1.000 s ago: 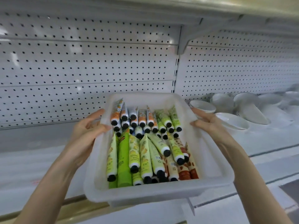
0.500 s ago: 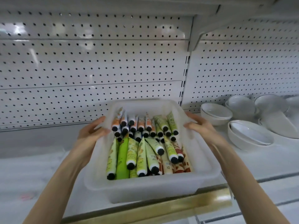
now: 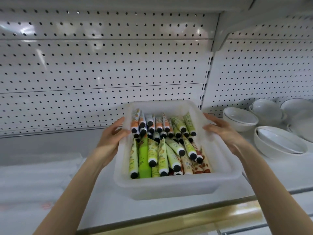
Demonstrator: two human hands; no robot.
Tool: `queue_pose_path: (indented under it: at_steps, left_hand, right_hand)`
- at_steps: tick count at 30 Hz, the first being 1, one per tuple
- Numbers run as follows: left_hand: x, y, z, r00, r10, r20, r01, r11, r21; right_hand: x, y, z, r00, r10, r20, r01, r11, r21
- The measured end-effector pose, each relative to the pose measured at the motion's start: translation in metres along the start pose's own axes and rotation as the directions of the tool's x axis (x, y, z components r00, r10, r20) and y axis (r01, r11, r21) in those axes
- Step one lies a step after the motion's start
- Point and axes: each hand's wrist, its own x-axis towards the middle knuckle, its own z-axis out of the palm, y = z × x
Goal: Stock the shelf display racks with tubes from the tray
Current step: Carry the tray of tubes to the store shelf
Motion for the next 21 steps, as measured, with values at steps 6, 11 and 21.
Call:
queue_pose_path:
  at_steps: [6,11,21]
  left_hand:
    - [0.004,-0.002,-0.007,0.999,-0.023,0.049,0.021,0.999,0.048]
    - [0.003,0.005,-0.015,0.993,-0.036,0.113,-0.003,0.945,0.327]
    - [-0.002,0.025,-0.026,0.967,0.193,0.167,-0.253,0.802,0.541]
  right_hand:
    - [-0.002,-0.002,0.001,0.999,0.021,-0.023,-0.023,0.997,-0.074]
    - [-0.003,-0.005,-0.005,1.0,-0.002,-0.015,-0.002,0.966,-0.259]
    - [0.008,-0.015,0.002,0.995,-0.09,-0.052,0.033,0.748,-0.663]
